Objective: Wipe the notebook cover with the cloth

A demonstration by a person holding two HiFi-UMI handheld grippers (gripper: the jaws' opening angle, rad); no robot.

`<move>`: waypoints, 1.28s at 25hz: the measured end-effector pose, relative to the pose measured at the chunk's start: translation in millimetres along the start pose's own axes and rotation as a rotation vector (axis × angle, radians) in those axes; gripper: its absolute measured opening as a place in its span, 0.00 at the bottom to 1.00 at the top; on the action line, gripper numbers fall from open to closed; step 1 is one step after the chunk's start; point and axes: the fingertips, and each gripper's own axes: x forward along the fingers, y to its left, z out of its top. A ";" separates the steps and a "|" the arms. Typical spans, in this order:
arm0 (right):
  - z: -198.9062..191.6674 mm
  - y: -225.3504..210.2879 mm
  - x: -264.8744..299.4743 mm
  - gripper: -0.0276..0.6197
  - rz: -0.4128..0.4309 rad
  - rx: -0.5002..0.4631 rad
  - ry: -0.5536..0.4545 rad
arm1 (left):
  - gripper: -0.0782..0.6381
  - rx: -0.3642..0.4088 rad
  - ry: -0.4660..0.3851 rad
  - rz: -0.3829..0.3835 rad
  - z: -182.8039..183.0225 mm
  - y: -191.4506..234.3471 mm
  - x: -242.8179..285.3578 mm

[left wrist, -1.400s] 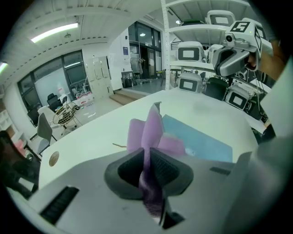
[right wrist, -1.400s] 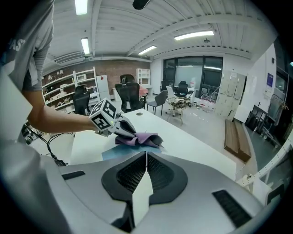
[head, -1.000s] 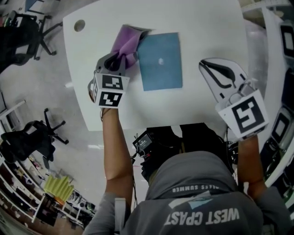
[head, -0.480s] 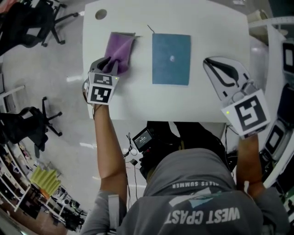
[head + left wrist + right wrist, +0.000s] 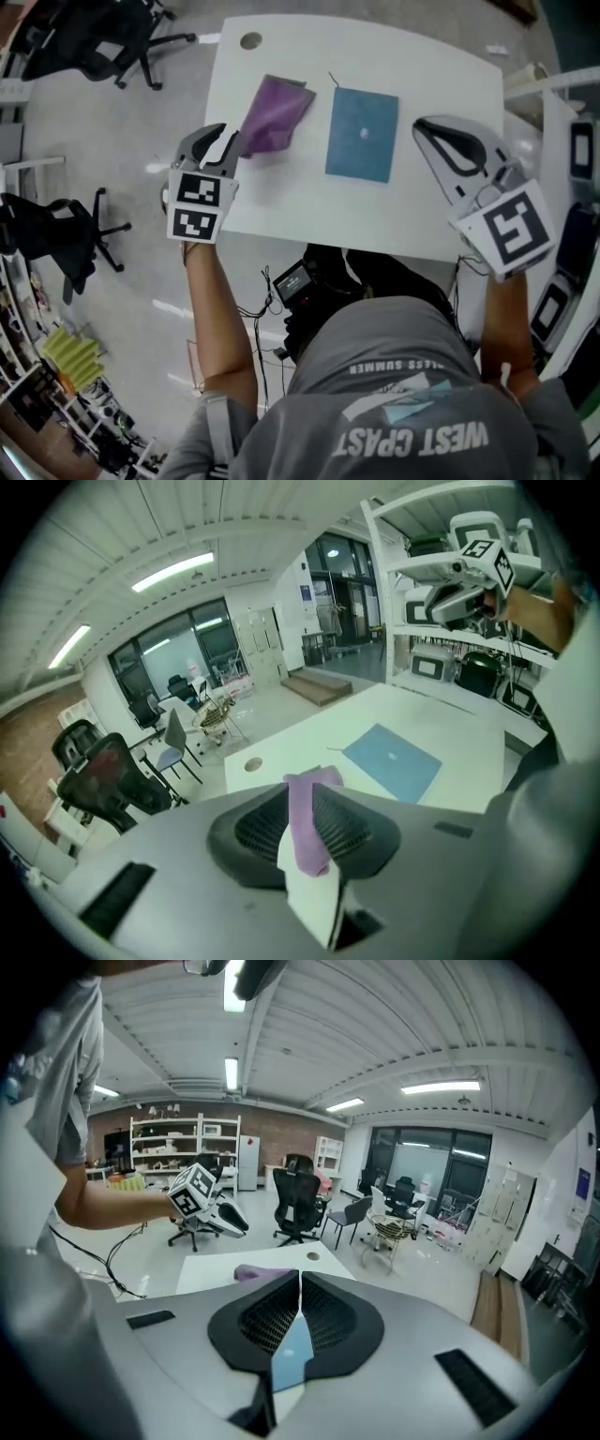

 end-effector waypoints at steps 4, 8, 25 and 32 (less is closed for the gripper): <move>39.6 10.9 -16.1 0.09 0.049 -0.024 -0.096 | 0.13 -0.030 -0.215 0.020 61.7 2.9 -66.9; 75.8 24.1 -42.7 0.09 0.062 -0.078 -0.173 | 0.11 -0.061 -0.422 -0.017 121.5 -12.0 -137.3; 146.2 69.1 -130.7 0.09 0.082 -0.195 -0.311 | 0.11 0.057 -0.574 0.016 189.5 -81.9 -266.5; 149.1 72.9 -148.2 0.09 0.076 -0.203 -0.334 | 0.11 0.062 -0.580 0.027 191.3 -95.5 -280.2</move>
